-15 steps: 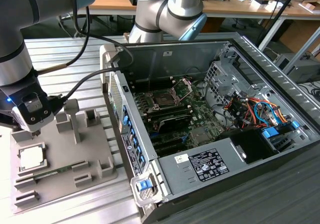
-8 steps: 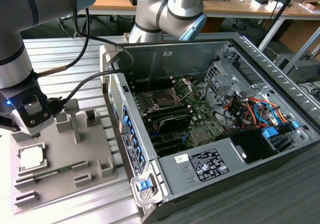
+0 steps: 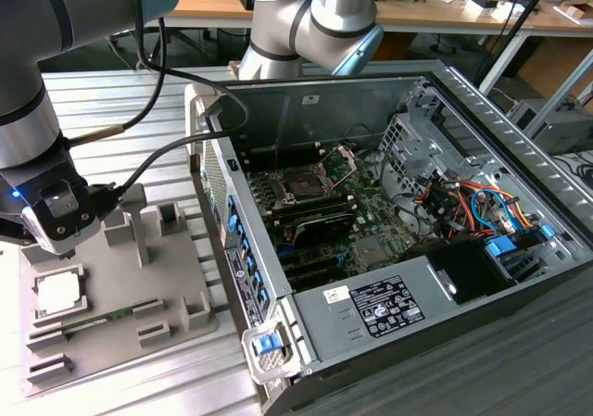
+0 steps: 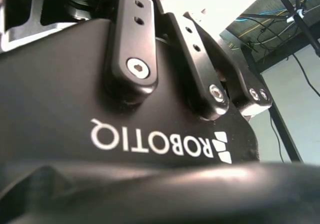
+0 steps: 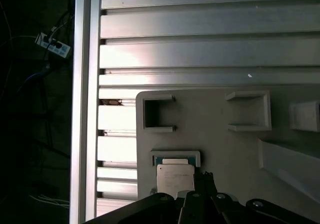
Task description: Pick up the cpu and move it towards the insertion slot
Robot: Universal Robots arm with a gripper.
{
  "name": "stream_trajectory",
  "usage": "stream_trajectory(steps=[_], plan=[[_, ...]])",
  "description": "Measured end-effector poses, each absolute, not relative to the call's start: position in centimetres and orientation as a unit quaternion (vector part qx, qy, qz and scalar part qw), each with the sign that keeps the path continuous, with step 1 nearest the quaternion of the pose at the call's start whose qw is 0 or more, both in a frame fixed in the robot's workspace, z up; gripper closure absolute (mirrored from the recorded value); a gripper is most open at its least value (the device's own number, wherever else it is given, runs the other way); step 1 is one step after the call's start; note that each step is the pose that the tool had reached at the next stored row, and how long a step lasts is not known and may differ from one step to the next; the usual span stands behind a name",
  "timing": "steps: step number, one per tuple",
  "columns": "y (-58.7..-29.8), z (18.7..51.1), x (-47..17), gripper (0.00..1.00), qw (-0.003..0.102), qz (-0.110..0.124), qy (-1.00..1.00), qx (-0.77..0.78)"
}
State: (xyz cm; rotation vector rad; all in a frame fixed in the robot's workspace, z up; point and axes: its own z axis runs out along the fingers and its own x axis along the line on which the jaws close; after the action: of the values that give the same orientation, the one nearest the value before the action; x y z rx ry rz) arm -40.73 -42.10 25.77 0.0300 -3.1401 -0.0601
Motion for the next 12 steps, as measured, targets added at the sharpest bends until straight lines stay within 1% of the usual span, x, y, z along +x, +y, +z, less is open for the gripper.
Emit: stream_trajectory(steps=[12], plan=[[-42.49,25.60,-40.73,0.89,0.000,-0.019,-1.000,0.010]])
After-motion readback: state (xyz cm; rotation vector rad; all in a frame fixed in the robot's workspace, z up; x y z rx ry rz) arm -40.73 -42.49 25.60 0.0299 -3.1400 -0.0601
